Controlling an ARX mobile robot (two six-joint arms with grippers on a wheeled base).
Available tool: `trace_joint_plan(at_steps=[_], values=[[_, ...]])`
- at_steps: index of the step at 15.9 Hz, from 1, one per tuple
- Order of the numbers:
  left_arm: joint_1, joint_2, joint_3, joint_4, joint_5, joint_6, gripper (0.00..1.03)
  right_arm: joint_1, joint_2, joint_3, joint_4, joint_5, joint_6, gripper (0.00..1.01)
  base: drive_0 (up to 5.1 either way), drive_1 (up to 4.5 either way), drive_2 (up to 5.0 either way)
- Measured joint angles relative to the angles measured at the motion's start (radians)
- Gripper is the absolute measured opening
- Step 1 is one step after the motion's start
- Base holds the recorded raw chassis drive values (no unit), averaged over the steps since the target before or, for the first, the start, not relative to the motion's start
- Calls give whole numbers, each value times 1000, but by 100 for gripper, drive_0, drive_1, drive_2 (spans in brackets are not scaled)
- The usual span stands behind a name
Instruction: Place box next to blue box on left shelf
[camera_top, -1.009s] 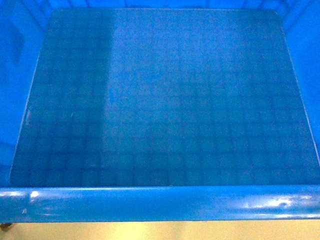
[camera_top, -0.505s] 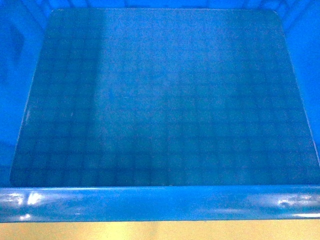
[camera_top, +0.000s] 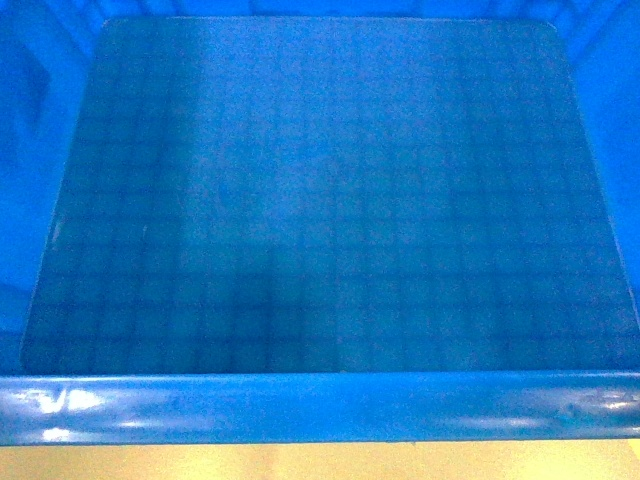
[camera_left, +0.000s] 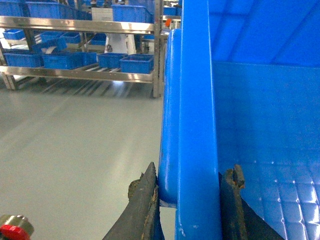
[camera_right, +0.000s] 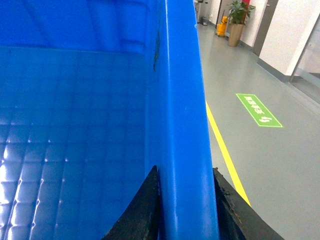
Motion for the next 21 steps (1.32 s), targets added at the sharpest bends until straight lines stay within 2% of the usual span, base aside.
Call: trace_joint_plan(at_steps=[2,21], values=[[0,0,0,0,2,0,18,0,0,0,-1,0,-1,22,-94,111,-298],[-3,-2,0,0,1,0,18,0,0,0,1,3,-5,22,12,417,-393]])
